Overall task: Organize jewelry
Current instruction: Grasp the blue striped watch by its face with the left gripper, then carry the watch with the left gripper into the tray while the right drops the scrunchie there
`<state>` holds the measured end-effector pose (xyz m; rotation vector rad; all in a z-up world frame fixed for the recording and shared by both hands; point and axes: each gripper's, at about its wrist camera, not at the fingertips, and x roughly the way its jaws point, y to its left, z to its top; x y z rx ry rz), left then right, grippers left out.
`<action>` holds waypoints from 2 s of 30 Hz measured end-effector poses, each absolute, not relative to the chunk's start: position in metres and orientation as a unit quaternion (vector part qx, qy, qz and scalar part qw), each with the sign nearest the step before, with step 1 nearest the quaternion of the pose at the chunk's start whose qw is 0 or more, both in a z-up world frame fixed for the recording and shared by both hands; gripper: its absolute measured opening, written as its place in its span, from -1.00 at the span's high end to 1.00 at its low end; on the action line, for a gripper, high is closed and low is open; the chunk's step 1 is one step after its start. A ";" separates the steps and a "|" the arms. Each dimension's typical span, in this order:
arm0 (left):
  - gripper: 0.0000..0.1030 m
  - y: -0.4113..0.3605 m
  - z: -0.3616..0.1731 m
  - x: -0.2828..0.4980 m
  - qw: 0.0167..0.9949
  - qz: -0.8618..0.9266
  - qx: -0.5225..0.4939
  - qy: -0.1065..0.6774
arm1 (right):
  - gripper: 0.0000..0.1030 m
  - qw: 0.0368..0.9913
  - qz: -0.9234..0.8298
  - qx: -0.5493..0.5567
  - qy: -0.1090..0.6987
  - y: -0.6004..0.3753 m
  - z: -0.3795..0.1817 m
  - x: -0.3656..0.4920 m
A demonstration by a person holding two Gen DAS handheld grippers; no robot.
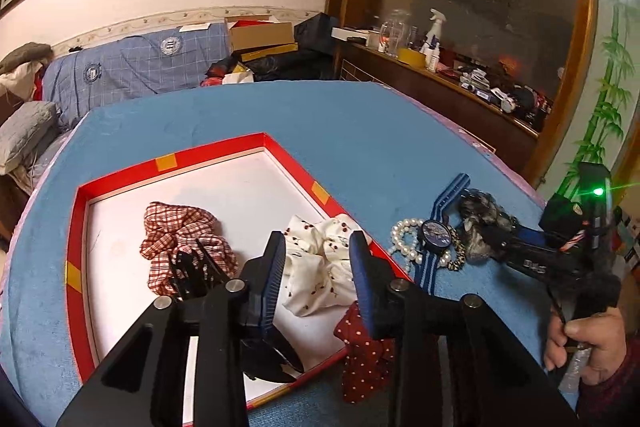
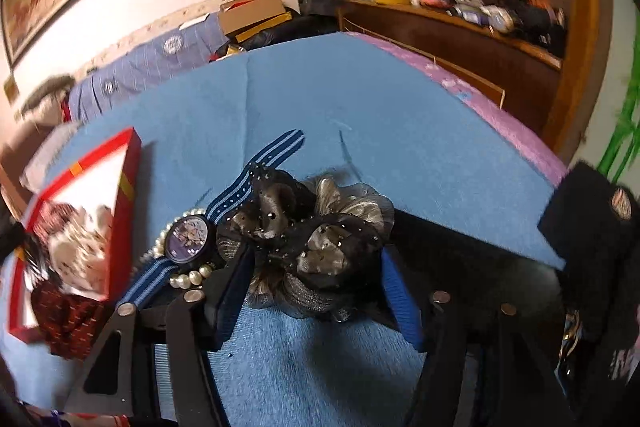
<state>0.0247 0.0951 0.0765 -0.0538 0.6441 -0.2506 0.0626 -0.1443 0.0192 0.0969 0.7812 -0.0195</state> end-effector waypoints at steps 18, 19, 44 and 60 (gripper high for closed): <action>0.96 0.074 0.058 0.028 0.921 -0.155 0.022 0.357 | 0.71 0.941 0.034 0.126 0.311 -0.168 0.023 0.047; 0.95 0.084 0.064 0.028 0.929 -0.132 0.012 0.344 | 0.71 0.944 0.033 0.123 0.304 -0.167 0.025 0.045; -0.02 -0.059 0.034 0.099 0.888 -0.171 0.084 0.419 | 0.70 0.940 0.046 0.195 0.277 -0.199 0.032 0.039; 0.24 -0.046 0.037 0.086 0.908 -0.157 0.050 0.384 | 0.69 0.939 0.072 0.195 0.273 -0.198 0.034 0.041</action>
